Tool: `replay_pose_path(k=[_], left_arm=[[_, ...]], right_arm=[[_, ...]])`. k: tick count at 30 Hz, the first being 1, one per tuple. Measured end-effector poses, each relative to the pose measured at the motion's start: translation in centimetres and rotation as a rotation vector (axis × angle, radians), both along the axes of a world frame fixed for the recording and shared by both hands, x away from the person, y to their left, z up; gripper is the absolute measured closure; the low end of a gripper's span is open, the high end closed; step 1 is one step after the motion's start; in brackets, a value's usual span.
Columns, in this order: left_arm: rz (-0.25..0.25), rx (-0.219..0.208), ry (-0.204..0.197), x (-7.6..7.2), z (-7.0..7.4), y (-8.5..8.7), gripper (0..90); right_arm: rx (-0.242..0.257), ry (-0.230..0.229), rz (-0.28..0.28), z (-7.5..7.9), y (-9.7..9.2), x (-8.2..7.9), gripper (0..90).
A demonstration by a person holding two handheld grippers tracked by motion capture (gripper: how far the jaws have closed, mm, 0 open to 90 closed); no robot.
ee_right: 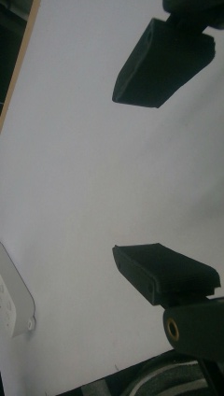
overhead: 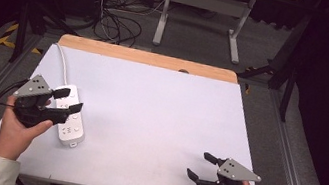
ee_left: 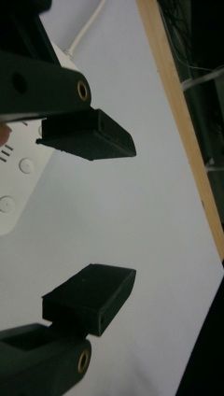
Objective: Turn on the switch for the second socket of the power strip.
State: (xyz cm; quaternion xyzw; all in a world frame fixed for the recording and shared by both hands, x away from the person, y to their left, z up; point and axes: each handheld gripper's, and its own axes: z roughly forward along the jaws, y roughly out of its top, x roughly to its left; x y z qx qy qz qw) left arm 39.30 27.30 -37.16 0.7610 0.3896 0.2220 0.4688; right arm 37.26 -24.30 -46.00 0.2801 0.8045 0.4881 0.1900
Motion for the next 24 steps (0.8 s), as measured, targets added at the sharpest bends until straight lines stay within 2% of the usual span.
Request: replay_pose_path(k=[6,10,13,16,21,22,24], left_arm=[[-0.056,0.016,-0.036,-1.3,-0.2,-0.5,28.0],[-0.082,0.002,-0.019,-1.8,-0.7,-0.5,26.3],[-0.104,-0.004,-0.017,-2.0,-1.3,-0.5,24.9],[-0.136,-0.034,-0.026,-2.2,-2.1,-0.5,23.0],[-0.165,-0.041,-0.063,-2.7,-3.5,-0.8,20.0],[-0.173,-0.053,-0.065,-2.8,-3.8,-1.0,19.3],[-0.185,-0.044,-0.080,-3.1,-4.5,-1.2,18.0]], right_arm=[[-0.001,-0.002,0.001,0.0,0.0,0.0,22.2],[0.000,-0.001,0.002,0.0,0.0,0.0,22.2],[0.000,-0.003,0.002,0.0,0.0,0.0,22.2],[0.000,-0.003,0.003,0.0,0.0,-0.1,22.2],[-0.001,-0.004,0.003,0.0,0.0,0.0,22.2],[-0.001,-0.004,0.003,0.0,0.0,0.0,22.2],[-0.001,-0.004,0.003,0.0,0.0,-0.1,22.2]])
